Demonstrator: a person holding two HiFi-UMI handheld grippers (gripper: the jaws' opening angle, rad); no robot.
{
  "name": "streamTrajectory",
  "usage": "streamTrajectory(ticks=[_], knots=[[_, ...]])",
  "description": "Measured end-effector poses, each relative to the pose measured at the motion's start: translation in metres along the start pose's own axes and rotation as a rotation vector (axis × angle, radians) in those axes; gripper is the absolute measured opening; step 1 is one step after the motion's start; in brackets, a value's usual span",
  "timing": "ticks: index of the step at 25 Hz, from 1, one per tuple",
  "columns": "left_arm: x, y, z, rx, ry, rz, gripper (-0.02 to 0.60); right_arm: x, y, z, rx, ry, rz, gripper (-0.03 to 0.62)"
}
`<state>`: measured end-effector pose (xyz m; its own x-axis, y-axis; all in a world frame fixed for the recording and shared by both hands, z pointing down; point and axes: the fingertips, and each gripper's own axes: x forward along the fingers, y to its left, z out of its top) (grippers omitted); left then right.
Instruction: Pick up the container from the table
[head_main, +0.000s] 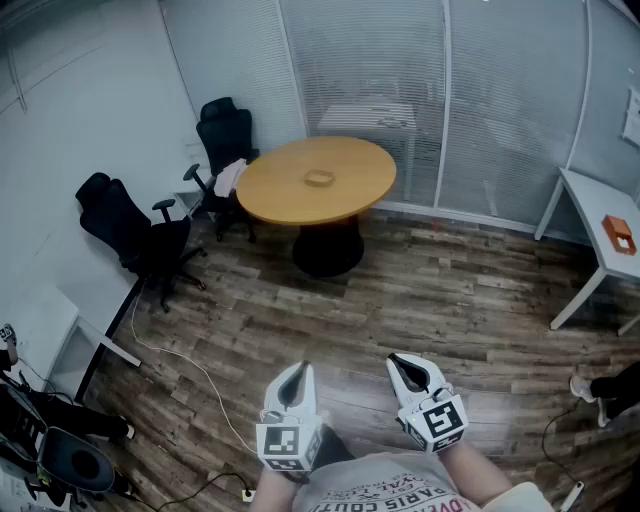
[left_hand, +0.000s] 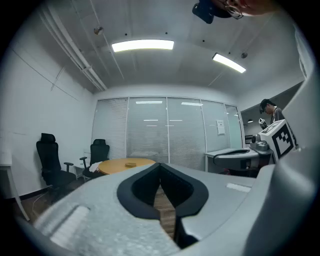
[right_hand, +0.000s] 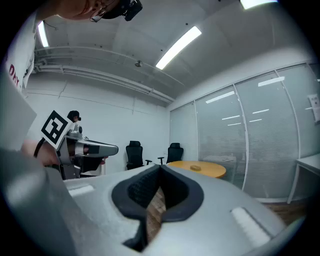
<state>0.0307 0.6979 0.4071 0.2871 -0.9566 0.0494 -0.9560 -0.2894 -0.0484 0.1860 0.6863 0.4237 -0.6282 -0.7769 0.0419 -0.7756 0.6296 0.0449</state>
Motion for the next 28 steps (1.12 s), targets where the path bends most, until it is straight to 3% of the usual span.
streamTrajectory(ticks=[18,23,28], knots=[[0.046,-0.008,-0.012,-0.010,0.055,-0.006,0.006,0.017,-0.054,-0.015,0.075,0.024,-0.054,0.003],[0.080,0.014,-0.024,-0.015,0.081,0.002,0.006,0.049,-0.066,-0.030,0.085,0.057,-0.044,0.003],[0.136,0.046,-0.028,-0.034,0.086,-0.017,0.006,0.099,-0.104,-0.040,0.131,0.095,-0.113,0.003]])
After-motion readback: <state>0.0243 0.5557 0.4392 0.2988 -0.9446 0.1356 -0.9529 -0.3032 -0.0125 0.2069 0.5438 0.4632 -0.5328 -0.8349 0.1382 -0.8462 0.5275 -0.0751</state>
